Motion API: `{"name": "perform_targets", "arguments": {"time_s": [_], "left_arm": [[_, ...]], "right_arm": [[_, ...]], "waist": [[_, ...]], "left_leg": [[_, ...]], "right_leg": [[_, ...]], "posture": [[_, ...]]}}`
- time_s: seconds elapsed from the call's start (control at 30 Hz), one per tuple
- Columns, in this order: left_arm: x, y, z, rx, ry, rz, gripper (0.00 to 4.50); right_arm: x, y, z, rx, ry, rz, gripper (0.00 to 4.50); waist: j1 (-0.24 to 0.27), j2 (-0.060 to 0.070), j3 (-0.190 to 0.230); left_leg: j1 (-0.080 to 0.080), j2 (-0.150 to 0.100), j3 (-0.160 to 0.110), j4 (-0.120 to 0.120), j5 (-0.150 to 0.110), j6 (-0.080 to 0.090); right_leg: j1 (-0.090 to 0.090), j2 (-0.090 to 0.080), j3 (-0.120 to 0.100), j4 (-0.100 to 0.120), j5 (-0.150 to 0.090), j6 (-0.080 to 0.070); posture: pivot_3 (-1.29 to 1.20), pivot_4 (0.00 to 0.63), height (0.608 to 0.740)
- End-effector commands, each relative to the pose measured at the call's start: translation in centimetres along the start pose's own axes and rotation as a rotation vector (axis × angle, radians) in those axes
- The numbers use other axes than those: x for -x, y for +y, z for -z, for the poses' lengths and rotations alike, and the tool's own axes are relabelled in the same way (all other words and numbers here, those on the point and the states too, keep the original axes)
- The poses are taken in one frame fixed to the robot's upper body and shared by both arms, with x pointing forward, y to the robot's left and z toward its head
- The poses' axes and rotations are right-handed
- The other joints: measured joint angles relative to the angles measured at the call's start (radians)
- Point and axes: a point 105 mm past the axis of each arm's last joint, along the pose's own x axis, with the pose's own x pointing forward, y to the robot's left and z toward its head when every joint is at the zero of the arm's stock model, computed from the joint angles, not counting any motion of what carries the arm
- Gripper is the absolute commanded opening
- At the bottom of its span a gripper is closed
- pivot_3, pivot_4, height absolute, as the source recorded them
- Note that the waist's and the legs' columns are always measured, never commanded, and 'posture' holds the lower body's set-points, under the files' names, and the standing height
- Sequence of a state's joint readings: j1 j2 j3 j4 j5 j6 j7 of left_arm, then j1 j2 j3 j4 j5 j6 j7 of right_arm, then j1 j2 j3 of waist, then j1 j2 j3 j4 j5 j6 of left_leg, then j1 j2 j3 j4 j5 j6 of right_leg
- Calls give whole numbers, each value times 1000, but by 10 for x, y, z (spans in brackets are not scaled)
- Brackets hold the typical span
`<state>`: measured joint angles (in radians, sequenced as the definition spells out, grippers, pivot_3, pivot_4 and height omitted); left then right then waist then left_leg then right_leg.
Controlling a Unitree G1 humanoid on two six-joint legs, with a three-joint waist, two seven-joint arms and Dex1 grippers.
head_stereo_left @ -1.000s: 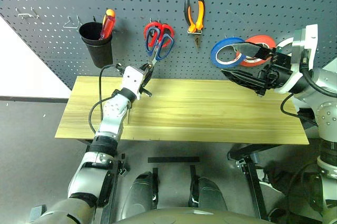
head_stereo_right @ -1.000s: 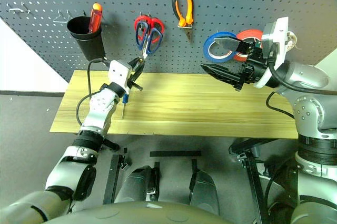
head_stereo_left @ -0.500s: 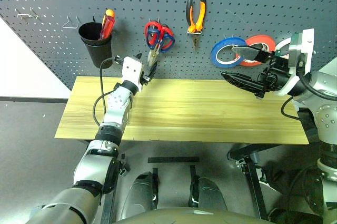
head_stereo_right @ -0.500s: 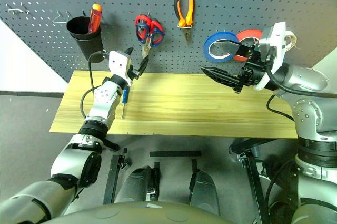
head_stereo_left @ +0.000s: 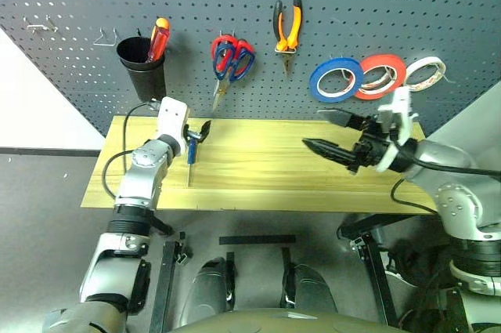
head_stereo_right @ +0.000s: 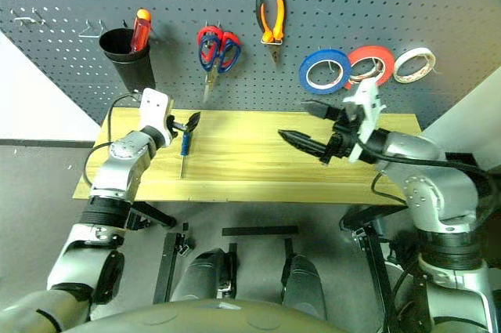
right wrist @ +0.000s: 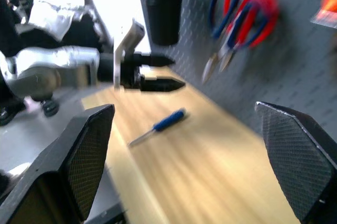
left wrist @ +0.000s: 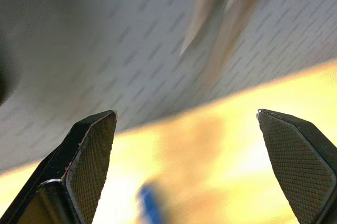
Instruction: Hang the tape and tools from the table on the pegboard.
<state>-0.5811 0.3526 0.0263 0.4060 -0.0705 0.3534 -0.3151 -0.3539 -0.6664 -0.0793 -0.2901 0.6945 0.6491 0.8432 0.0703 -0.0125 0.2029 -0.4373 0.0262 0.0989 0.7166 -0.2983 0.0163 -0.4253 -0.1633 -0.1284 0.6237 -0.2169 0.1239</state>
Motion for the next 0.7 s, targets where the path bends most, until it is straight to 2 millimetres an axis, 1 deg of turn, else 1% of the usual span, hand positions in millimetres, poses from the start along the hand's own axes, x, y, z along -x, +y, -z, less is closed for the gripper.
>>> {"name": "perform_targets", "arguments": {"time_s": [0.03, 0.13, 0.17, 0.27, 0.37, 0.43, 0.57, 0.7], "left_arm": [[-8, 14, 5, -34, 89, -74, 4467], [-13, 24, 8, -88, 142, -137, 4467], [-15, 25, 9, -78, 155, -152, 4467], [-19, 26, 12, -68, 187, -171, 4467], [-22, 24, 14, -22, 214, -170, 4467], [-22, 24, 16, -3, 238, -176, 4467], [-23, 20, 21, 34, 279, -179, 4467], [-24, 10, 24, 41, 304, -161, 4467]], "right_arm": [[-15, -1, -3, 44, 29, -25, 4500], [-22, -11, 0, 41, 61, -28, 4500], [-24, -14, 1, 42, 67, -34, 4500], [-29, -26, 6, 52, 101, -28, 4500], [-35, -37, 12, 87, 134, -9, 4500], [-37, -37, 12, 99, 142, -19, 4500], [-39, -37, 11, 118, 146, -31, 4500], [-34, -40, 15, 145, 179, -31, 4500]], "waist": [[0, 0, 0], [0, 0, 0], [0, 0, 0], [-5, 0, 0], [-7, 0, 1], [-7, 0, 5], [-5, -1, 19], [-4, -1, 33]], "left_leg": [[0, 0, 0, 1, 0, 0], [0, 0, 0, 1, 0, 0], [-1, 0, 0, 1, 0, 0], [0, 0, -1, 0, 0, 0], [0, 0, 0, 0, 0, 0], [0, 0, 0, 0, 0, 0], [0, 0, 0, 0, 0, 0], [0, 0, 0, 0, 0, 0]], "right_leg": [[0, 0, 0, 0, 0, 0], [0, 0, 0, -1, 0, 0], [0, 0, 0, -1, 0, 0], [0, 0, 0, -1, 0, 0], [0, 0, 0, -1, 0, 0], [0, 0, 0, -1, 0, 0], [-1, 0, 1, 0, 0, 0], [-1, 0, 1, 0, 0, 0]], "posture": [[155, 147, 711], [163, 169, 711], [164, 174, 711], [169, 199, 711], [170, 226, 711], [171, 252, 711], [170, 276, 711], [164, 312, 711]]}}
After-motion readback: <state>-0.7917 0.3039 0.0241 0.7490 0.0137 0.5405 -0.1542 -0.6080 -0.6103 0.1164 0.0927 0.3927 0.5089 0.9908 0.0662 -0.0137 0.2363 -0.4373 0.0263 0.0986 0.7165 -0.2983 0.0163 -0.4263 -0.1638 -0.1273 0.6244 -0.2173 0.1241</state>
